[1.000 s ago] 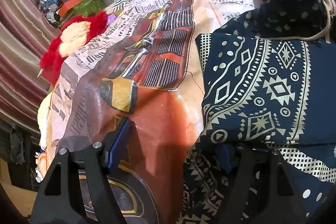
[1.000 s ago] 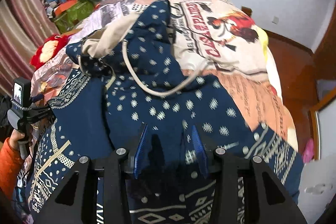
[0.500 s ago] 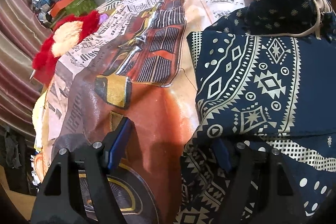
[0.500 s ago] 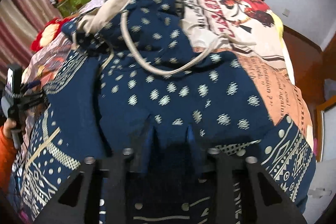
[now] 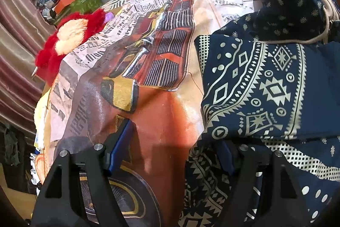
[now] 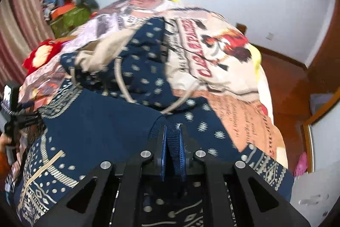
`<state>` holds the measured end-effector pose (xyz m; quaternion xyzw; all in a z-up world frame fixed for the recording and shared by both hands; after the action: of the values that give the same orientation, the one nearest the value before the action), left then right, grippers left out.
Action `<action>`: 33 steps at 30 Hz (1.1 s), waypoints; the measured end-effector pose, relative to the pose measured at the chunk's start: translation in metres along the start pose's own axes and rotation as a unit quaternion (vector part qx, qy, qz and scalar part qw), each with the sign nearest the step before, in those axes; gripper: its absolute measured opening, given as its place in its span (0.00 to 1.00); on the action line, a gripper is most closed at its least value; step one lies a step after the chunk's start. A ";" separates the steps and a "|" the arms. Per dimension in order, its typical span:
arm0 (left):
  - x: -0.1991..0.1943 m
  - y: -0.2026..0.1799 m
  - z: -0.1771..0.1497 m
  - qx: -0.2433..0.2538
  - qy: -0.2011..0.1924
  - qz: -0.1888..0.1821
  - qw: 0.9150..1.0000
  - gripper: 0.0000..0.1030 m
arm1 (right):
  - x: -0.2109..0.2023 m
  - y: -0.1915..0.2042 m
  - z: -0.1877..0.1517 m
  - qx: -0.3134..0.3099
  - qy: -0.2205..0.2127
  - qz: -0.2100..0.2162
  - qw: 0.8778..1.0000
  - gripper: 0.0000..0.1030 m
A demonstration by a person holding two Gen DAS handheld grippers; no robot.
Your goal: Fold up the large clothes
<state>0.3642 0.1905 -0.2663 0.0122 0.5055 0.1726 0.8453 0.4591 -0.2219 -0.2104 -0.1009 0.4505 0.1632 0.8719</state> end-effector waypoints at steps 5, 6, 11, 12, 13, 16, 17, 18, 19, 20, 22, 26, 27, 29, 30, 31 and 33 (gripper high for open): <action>-0.007 -0.001 -0.005 0.014 0.003 0.003 1.000 0.72 | 0.023 -0.008 -0.016 0.011 0.039 -0.014 0.999 0.08; -0.009 0.001 -0.006 0.015 0.003 0.002 1.000 0.72 | 0.022 -0.010 -0.016 0.015 0.038 -0.015 0.999 0.08; -0.037 0.005 -0.014 0.021 0.009 -0.031 0.999 0.72 | 0.010 -0.016 -0.019 0.016 0.047 -0.011 0.999 0.08; -0.045 0.005 -0.015 0.026 0.008 -0.038 0.999 0.72 | 0.008 -0.017 -0.020 0.011 0.049 -0.014 0.999 0.08; -0.053 0.003 -0.016 0.031 0.006 -0.045 0.998 0.72 | 0.003 -0.017 -0.023 0.004 0.052 -0.020 0.998 0.08; -0.083 -0.003 -0.015 0.051 -0.010 -0.057 0.997 0.72 | -0.014 -0.022 -0.030 -0.004 0.049 -0.023 0.999 0.09; -0.096 -0.007 -0.012 0.058 -0.020 -0.064 0.996 0.72 | -0.018 -0.025 -0.031 -0.002 0.046 -0.021 0.999 0.09; -0.103 -0.010 -0.010 0.060 -0.026 -0.068 0.996 0.72 | -0.024 -0.028 -0.033 0.004 0.043 -0.018 0.999 0.11; -0.115 -0.016 -0.005 0.062 -0.035 -0.079 0.994 0.72 | -0.031 -0.033 -0.035 0.012 0.040 -0.014 0.999 0.16; -0.126 -0.022 0.000 0.062 -0.045 -0.095 0.993 0.72 | -0.038 -0.038 -0.037 0.021 0.036 -0.011 0.999 0.21; -0.143 -0.036 0.010 0.063 -0.061 -0.127 0.988 0.73 | -0.054 -0.051 -0.044 0.050 0.019 -0.010 0.999 0.58; -0.165 -0.081 0.028 0.068 -0.082 -0.194 0.975 0.78 | -0.090 -0.083 -0.059 0.106 -0.022 -0.019 0.994 0.78; -0.167 -0.093 0.032 0.072 -0.082 -0.205 0.973 0.78 | -0.094 -0.090 -0.062 0.117 -0.022 -0.016 0.993 0.78; -0.164 -0.125 0.037 0.082 -0.074 -0.221 0.969 0.78 | -0.103 -0.105 -0.073 0.149 -0.022 -0.006 0.989 0.79; -0.161 -0.138 0.038 0.087 -0.070 -0.225 0.968 0.78 | -0.105 -0.113 -0.080 0.165 -0.019 0.000 0.986 0.79; -0.155 -0.156 0.038 0.095 -0.062 -0.231 0.966 0.78 | -0.106 -0.120 -0.087 0.181 -0.013 0.005 0.983 0.79; -0.141 -0.181 0.038 0.102 -0.041 -0.235 0.966 0.78 | -0.106 -0.131 -0.102 0.203 0.000 0.014 0.979 0.79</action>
<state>0.3868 -0.0164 -0.1629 -0.0141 0.4738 -0.0840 0.8765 0.3747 -0.3970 -0.1783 0.0845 0.4758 0.0810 0.8717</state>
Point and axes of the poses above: each gripper's, at about its wrist camera, not at the fingertips, and x roughly the way its jaws point, y to its left, z to its top, the point moved 2 cm from there along x, roughly the way its jaws point, and after that the axes turned 5 degrees about -x, right-handed, at the moved point
